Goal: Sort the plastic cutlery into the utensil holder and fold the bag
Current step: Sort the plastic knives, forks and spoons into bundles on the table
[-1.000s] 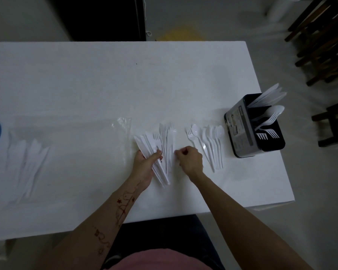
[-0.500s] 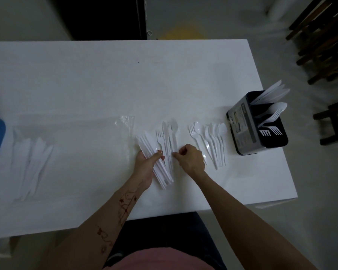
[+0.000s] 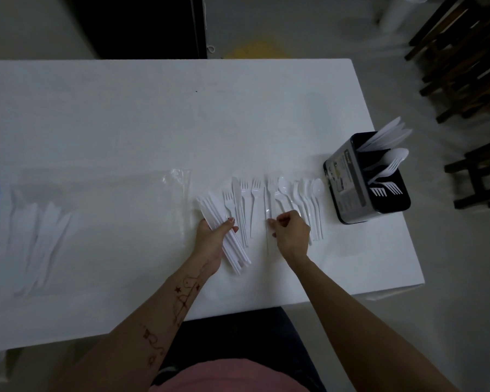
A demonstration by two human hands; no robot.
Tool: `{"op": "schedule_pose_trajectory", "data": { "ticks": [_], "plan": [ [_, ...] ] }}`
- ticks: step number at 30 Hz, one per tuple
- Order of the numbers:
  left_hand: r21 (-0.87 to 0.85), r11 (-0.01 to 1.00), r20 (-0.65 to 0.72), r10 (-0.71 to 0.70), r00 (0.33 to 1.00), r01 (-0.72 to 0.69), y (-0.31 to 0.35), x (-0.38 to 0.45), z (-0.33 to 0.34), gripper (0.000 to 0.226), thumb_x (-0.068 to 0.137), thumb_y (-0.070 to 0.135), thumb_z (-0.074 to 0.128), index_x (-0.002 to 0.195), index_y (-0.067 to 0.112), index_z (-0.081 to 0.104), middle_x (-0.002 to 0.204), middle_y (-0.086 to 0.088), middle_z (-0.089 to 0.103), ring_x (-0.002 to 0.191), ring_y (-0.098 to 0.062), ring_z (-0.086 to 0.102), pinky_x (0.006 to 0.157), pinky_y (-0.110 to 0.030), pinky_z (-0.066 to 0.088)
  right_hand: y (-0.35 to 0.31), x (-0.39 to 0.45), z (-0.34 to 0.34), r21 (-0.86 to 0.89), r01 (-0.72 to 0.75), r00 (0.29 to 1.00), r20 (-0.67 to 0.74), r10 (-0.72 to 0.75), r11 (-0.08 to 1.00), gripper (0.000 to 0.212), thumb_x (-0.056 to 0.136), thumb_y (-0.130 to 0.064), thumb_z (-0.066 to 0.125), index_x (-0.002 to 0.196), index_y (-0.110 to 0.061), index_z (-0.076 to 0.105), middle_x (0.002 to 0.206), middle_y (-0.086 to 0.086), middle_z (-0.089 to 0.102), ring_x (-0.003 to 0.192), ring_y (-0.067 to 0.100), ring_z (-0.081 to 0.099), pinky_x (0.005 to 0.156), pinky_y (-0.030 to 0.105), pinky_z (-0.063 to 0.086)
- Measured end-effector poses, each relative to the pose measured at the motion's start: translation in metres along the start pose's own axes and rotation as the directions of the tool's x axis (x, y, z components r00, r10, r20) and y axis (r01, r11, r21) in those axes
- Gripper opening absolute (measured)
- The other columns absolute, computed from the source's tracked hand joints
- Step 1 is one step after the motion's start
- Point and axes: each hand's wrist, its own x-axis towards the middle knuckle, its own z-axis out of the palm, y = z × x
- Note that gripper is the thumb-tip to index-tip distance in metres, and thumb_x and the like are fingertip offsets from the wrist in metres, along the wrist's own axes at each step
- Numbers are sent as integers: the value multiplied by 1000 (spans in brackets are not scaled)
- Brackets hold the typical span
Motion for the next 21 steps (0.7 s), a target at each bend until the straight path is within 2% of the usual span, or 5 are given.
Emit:
{"op": "schedule_pose_trajectory", "data": {
  "ticks": [2, 7, 12, 16, 21],
  "plan": [
    [1, 1000, -3, 0, 1000, 0, 0, 0, 0, 35, 85, 7, 69, 117, 7, 57, 99, -7, 65, 86, -22, 65, 88, -45, 54, -1, -2, 0, -77, 56, 998, -21, -57, 995, 32, 84, -22, 77, 104, -10, 55, 100, 5, 62, 85, 22, 65, 78, 34, 56],
    [-14, 1000, -10, -8, 1000, 8, 0, 1, -2, 25, 85, 7, 69, 107, 13, 60, 98, -6, 66, 84, -22, 65, 86, -44, 54, -5, -9, 1, -352, 161, 987, 36, -159, 922, 26, 88, -28, 72, 101, -10, 58, 97, 2, 57, 79, 16, 56, 69, 26, 40],
    [-23, 1000, -3, -2, 1000, 2, 0, 2, -3, 21, 85, 6, 69, 101, 16, 61, 97, -6, 66, 86, -24, 65, 87, -45, 53, -9, -8, -3, -382, 117, 993, 34, -112, 917, 24, 90, -30, 69, 97, -11, 56, 88, 3, 61, 73, 15, 57, 64, 26, 42],
    [-26, 1000, -11, 0, 1000, 0, 0, 3, 0, 28, 85, 6, 68, 112, 10, 60, 99, -7, 67, 85, -23, 65, 82, -42, 54, -13, -5, -11, -395, 132, 991, 62, -117, 909, 13, 86, -21, 64, 86, -9, 60, 76, 3, 64, 59, 11, 52, 51, 21, 36],
    [-21, 1000, 1, -1, 1000, 1, 0, 3, 6, 32, 86, 7, 68, 116, 9, 59, 100, -6, 67, 88, -24, 66, 86, -45, 54, -14, -9, -15, -397, 171, 985, 57, -161, 902, 11, 87, -24, 63, 86, -14, 59, 77, -2, 63, 65, 13, 57, 55, 22, 37]
  ]
}}
